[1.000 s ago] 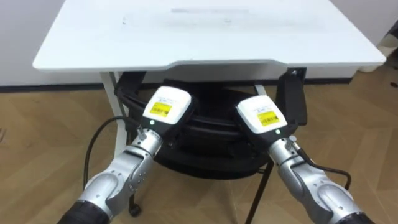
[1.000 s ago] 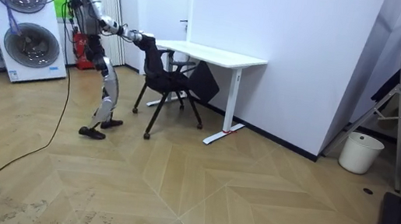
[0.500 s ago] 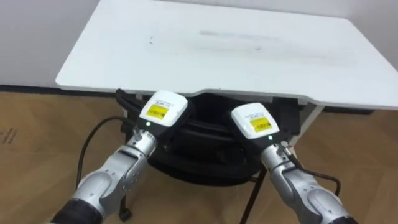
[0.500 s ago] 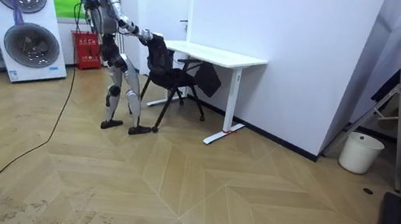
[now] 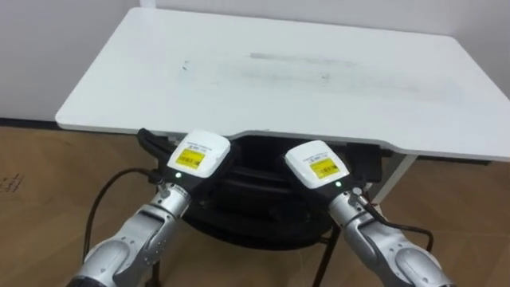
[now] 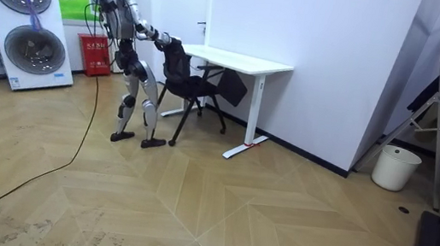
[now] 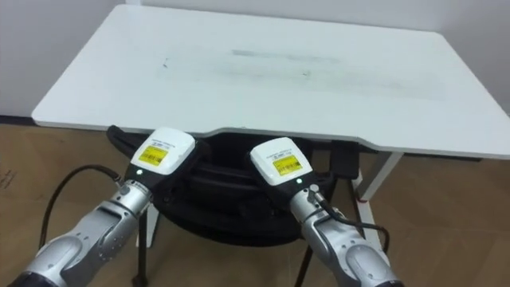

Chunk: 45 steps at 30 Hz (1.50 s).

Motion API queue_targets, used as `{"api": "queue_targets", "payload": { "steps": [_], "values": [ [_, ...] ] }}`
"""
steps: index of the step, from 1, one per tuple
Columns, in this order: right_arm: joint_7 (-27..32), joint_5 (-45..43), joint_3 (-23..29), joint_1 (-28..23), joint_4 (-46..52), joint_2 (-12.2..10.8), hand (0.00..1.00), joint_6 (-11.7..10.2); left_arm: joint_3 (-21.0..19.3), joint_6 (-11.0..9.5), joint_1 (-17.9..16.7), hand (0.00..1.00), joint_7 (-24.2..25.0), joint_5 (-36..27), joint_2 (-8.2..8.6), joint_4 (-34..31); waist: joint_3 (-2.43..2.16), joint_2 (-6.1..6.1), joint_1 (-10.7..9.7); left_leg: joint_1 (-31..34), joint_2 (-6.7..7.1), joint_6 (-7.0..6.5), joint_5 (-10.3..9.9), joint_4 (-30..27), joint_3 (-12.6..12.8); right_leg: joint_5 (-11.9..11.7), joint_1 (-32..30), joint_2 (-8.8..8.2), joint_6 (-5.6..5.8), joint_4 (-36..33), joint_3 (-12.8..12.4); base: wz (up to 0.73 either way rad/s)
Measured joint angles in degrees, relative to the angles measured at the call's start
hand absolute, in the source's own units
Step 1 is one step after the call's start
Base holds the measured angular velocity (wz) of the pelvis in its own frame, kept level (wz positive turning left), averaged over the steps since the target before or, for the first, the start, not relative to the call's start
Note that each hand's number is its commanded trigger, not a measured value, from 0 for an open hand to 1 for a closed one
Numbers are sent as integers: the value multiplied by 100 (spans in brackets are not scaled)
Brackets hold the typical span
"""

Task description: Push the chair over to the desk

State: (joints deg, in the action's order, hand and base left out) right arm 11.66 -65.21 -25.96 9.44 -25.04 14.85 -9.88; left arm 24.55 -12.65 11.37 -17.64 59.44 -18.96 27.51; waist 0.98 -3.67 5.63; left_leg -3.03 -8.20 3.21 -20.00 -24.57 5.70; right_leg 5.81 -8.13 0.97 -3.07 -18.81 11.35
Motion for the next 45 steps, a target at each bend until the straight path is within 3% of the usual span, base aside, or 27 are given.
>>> {"api": "queue_targets", "payload": {
  "steps": [3, 4, 5, 6, 8, 9, 10, 13, 15, 16, 17, 18, 19, 21, 23, 27, 30, 32, 33, 35, 36, 39, 41, 42, 43, 44, 45],
  "values": [
    [3, -41, 1, -48, -1, -21, 100, -14, -11, -47, 1, 100, 47, 20, -2, 60, 5, -20, -71, -8, -116, 76, -59, -110, -142, 57, 119, 149, -40, -34, 37, 29],
    [20, -36, 10, -78, -7, -21, 37, -23, -10, -47, 1, 56, 53, 34, 21, 72, -3, -51, -132, 19, -144, 74, -54, -127, -193, 81, 135, 216, -64, -34, -28, 44],
    [21, -35, 24, -119, -7, -15, 13, -20, -11, -46, 1, 45, 61, 58, 65, 69, -13, -90, -192, 46, -148, 34, -22, -104, -280, 81, 163, 269, -64, 25, -69, 39],
    [23, -35, 32, -129, -18, -13, 0, -20, -13, -45, 0, 0, 66, 80, 80, 72, -20, -101, -208, 42, -133, 9, -3, -73, -309, 81, 171, 303, -64, 56, -134, 29],
    [20, -31, 95, -160, -31, 0, 0, 1, -55, -21, 0, 0, 78, 149, 176, 104, -29, -145, -235, 48, 36, -12, 168, 115, -438, 79, 167, 379, -62, 155, -446, 12],
    [10, -31, 106, -161, -34, 6, 0, 10, -63, -18, 0, 0, 77, 150, 214, 141, -56, -174, -222, 44, 128, -68, 224, 204, -453, 73, 136, 391, -54, 160, -592, -10],
    [-69, -29, 142, -161, -39, 9, 0, 41, -81, 22, -1, 0, 79, 150, 311, 191, -121, -207, -205, 23, 280, -113, 373, 415, -460, 39, 113, 425, -6, 243, -842, -28],
    [-129, 113, 289, -160, -76, 11, 0, 106, -239, 66, -39, 0, 68, 77, 550, 235, -139, -197, -142, -88, 423, -143, 602, 837, -305, -248, 142, 496, 218, 550, -1272, -34],
    [-201, 232, 358, -160, -37, 10, 0, 162, -361, 69, -67, 0, 92, -82, 693, 231, -175, -164, -111, -83, 465, -195, 650, 958, -162, -502, 174, 468, 266, 738, -1285, -27],
    [-247, 252, 426, -162, -2, 9, 0, 189, -392, 74, -69, 0, 101, -187, 741, 226, -159, -127, -103, -97, 434, -216, 664, 983, -85, -506, 160, 413, 259, 674, -1234, -9],
    [-311, 292, 515, -215, 11, 8, 0, 203, -409, 86, -71, 0, 157, -360, 794, 225, -129, -93, -108, -154, 440, -226, 655, 982, 15, -334, 80, 315, 171, 357, -1136, 0],
    [-333, 319, 543, -260, 18, 8, 0, 227, -410, 105, -79, 0, 209, -388, 811, 215, -137, -104, -111, -179, 456, -228, 640, 976, 45, -197, 8, 229, 182, 142, -1062, 20],
    [-384, 494, 569, -319, 31, 10, 0, 244, -408, 118, -109, 0, 278, -502, 814, 166, -134, -219, -182, -266, 577, -224, 619, 967, 35, -112, -50, 84, 283, -86, -1017, 27],
    [-449, 811, 670, -470, 208, 37, 0, 230, -409, 118, -142, 0, 314, -573, 850, 106, -119, -136, -219, -325, 604, -226, 636, 1056, -29, -167, 18, 230, 289, 48, -1294, 7],
    [-495, 1099, 768, -494, 484, 68, 0, 147, -551, 111, -241, 0, 337, -612, 821, -133, -75, -4, -220, -308, 606, -253, 781, 1272, 43, -445, 37, 334, 296, 428, -1444, -29],
    [-575, 1503, 1087, -554, 658, 68, 0, -6, -707, 84, -247, 0, 427, -613, 819, -241, -81, 23, -272, -192, 627, -241, 821, 1300, 69, -652, 28, 323, 320, 635, -1473, -4],
    [-661, 1575, 1619, -1054, 1519, 160, 0, -170, -1016, -147, -272, 0, 477, -609, 729, -375, -84, 36, -275, -73, 623, -232, 881, 1299, 74, -761, 11, 325, 342, 813, -1498, 2],
    [-652, 1613, 1943, -1427, 1930, 324, 0, -471, -1744, -356, -530, 0, 344, -626, 512, -810, -80, 48, -291, -89, 629, -239, 889, 1294, 91, -842, 24, 322, 295, 820, -1516, 4],
    [-651, 1629, 2041, -1486, 1999, 377, 0, -515, -1945, -348, -589, 0, 338, -629, 440, -856, -76, 57, -296, -86, 634, -240, 890, 1295, 91, -844, 14, 323, 293, 824, -1531, 0],
    [-599, 1664, 2493, -1724, 2487, 604, 0, -757, -2729, -347, -880, 0, -9, -864, 295, -1063, -69, 93, -452, -7, 646, -255, 900, 1300, 114, -916, -26, 323, 236, 918, -1594, -6],
    [-554, 1753, 2603, -1794, 2627, 689, 0, -828, -2817, -356, -979, 0, -155, -1027, 252, -1070, -61, 105, -498, -2, 646, -257, 898, 1301, 132, -921, -30, 325, 232, 928, -1606, -9],
    [814, 2915, 3690, -1704, 3053, 715, 0, -726, -2981, -368, -1204, 0, -530, -1426, 256, -1071, -28, 166, -489, 2, 578, -290, 866, 1305, 266, -913, -63, 330, 234, 926, -1611, -21],
    [1849, 3859, 4834, -1304, 3173, 706, 0, -629, -3187, -444, -1424, 0, -965, -2083, 262, -1151, -33, 197, -482, -13, 589, -257, 815, 1289, 329, -906, -92, 378, 227, 937, -1655, -19],
    [2067, 4111, 5055, -1286, 3208, 695, 0, -630, -3326, -456, -1504, 0, -1185, -2363, 269, -1275, -38, 189, -491, -29, 579, -242, 807, 1290, 323, -906, -87, 409, 216, 935, -1687, -15],
    [2456, 4562, 5398, -1339, 3297, 646, 0, -635, -3693, -506, -1613, 0, -1697, -2955, 274, -1551, -60, 181, -504, -74, 551, -201, 782, 1292, 302, -879, -59, 457, 109, 914, -1696, -9],
    [2772, 4974, 5639, -1563, 3370, 587, 0, -637, -4090, -534, -1678, 0, -2191, -3564, 276, -1786, -137, 206, -526, -144, 521, -175, 757, 1337, 307, -850, -20, 501, 22, 905, -1700, -8],
    [2902, 5183, 5669, -1670, 3389, 580, 0, -637, -4274, -572, -1718, 0, -2422, -3893, 271, -1853, -154, 243, -536, -225, 504, -166, 745, 1384, 322, -830, 30, 522, -6, 909, -1708, -14]
  ]
}}
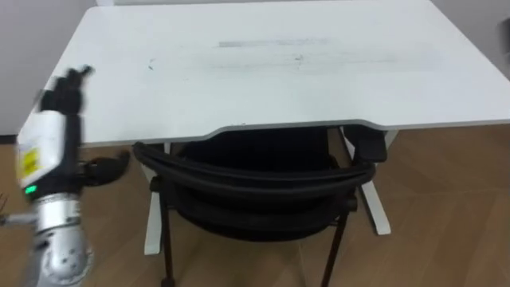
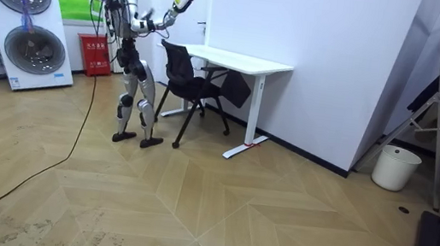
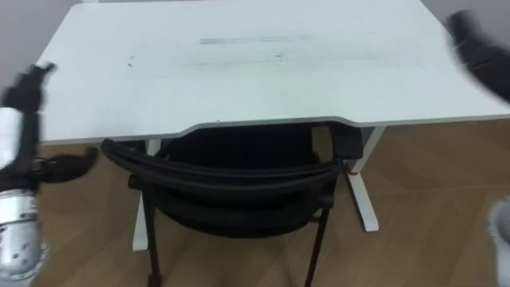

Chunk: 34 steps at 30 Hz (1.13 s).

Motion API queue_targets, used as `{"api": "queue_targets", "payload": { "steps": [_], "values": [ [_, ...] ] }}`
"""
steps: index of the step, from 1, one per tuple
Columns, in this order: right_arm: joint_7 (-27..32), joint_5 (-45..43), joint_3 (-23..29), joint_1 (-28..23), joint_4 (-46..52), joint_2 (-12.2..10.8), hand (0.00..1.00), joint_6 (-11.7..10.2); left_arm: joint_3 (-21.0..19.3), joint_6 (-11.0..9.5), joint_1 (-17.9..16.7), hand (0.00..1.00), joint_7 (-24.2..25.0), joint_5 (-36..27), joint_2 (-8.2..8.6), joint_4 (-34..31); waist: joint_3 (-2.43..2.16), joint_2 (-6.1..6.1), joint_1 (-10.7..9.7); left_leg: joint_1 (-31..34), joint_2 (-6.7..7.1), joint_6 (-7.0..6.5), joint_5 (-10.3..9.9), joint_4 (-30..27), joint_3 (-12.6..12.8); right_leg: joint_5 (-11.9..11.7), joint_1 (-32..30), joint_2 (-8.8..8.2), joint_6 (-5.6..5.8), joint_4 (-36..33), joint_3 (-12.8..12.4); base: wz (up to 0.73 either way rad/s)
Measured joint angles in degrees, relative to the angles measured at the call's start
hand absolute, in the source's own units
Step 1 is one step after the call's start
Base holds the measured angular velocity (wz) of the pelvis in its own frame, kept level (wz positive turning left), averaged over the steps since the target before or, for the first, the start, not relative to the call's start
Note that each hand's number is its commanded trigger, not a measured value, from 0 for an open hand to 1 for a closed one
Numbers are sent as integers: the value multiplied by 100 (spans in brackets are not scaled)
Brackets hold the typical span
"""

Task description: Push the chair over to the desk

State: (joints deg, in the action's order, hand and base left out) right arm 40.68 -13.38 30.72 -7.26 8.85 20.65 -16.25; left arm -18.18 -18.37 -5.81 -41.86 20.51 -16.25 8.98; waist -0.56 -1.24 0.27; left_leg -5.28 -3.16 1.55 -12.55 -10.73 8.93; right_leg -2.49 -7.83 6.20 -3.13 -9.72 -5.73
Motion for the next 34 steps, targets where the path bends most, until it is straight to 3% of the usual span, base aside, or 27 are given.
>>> {"api": "queue_targets", "payload": {
  "steps": [1, 2, 4, 6, 8, 10, 11, 14, 16, 19, 23, 26, 29, 30, 32, 34],
  "values": [
    [215, 384, 32, -257, 11, -14, 0, -3, -311, -81, -156, 0, -363, -596, -4, 33, -4, 34, -42, -182, -17, 8, -7, 126, 52, 63, 76, 45, -35, -37, -40, -19],
    [379, 759, 95, -526, 11, -96, 0, 4, -543, -88, -287, 0, -581, -1182, 23, 151, -51, 148, -60, -311, -20, 11, -15, 228, 102, 165, 90, 80, -45, -156, -96, -23],
    [517, 1465, 202, -879, -92, -297, 0, 33, -761, -76, -585, 0, -722, -2016, 180, 354, -17, 271, -64, -406, -19, -4, -81, 246, 181, 293, 72, 128, -5, -290, -200, -19],
    [528, 2391, 187, -1123, -642, -492, 0, 160, -727, -18, -937, 0, -751, -2818, 247, 907, -14, 274, -127, -394, -9, -21, -105, 242, 181, 360, 24, 115, 7, -384, -207, -5],
    [323, 3586, -44, -1379, -1669, -701, 0, 397, -555, 312, -1346, 0, -575, -3601, 403, 1963, -15, 221, -154, -328, -15, -34, -153, 200, 203, 348, -34, 83, 0, -398, -209, -9],
    [51, 4466, -198, -1526, -2540, -842, 0, 512, -497, 499, -1570, 0, -360, -4149, 595, 2645, -4, 203, -165, -309, -24, -46, -195, 190, 224, 355, -35, 86, 13, -361, -183, 2],
    [-148, 5032, -211, -1594, -3162, -963, 0, 517, -498, 575, -1684, 0, -221, -4326, 664, 3083, -28, 181, -168, -307, -37, -48, -213, 191, 213, 353, -3, 91, 20, -314, -187, 8],
    [-892, 5865, -271, -1640, -5045, -1064, 0, 578, -517, 677, -1944, 0, 293, -4331, 684, 4254, -42, 151, -140, -323, -45, -47, -266, 190, 165, 345, 69, 84, 21, -261, -168, 10],
    [-1365, 6103, -283, -1652, -6107, -1118, 0, 672, -534, 781, -2018, 0, 673, -4335, 716, 4882, -78, 217, -148, -342, -42, -78, -304, 182, 124, 343, 135, 55, 21, -212, -137, 9],
    [-1898, 6033, -782, -1578, -7380, -1287, 0, 921, -514, 1067, -2027, 0, 1201, -3868, 897, 5596, -60, 287, -141, -395, -17, -135, -342, 182, 142, 364, 156, -7, 67, -284, -58, 0],
    [-2287, 5720, -1472, -1178, -8281, -1421, 0, 1273, 93, 1526, -1853, 0, 1758, -3473, 1085, 6055, -51, 301, -226, -422, 10, -226, -398, 111, 217, 370, 203, -25, 140, -304, -96, -4],
    [-2372, 5215, -1866, -832, -8368, -1418, 0, 1461, 385, 1786, -1520, 0, 2067, -3312, 1091, 6172, -42, 300, -186, -425, 18, -253, -415, 109, 295, 371, 186, -49, 154, -310, -34, -9],
    [-2487, 4894, -2001, -601, -8374, -1418, 0, 1557, 385, 1938, -1255, 0, 2266, -3128, 1089, 6150, -31, 305, -194, -429, 4, -266, -423, 108, 297, 368, 177, -55, 146, -310, 110, -3],
    [-2547, 4778, -2020, -497, -8339, -1419, 0, 1598, 383, 1976, -1125, 0, 2328, -3003, 1088, 6132, -17, 303, -198, -429, 15, -264, -425, 112, 241, 374, 177, -52, 138, -300, 140, 7],
    [-2712, 4565, -2068, -440, -8048, -1424, 0, 1655, 388, 2017, -891, 0, 2417, -2727, 1091, 5986, 53, 277, -199, -405, 36, -263, -425, 122, 175, 391, 172, -57, 122, -276, 219, 11],
    [-2823, 4354, -2132, -365, -7940, -1419, 0, 1637, 424, 2047, -798, 0, 2487, -2549, 1092, 5769, 65, 259, -193, -343, 23, -263, -425, 129, 164, 384, 164, -54, 121, -174, 245, 3]
  ]
}}
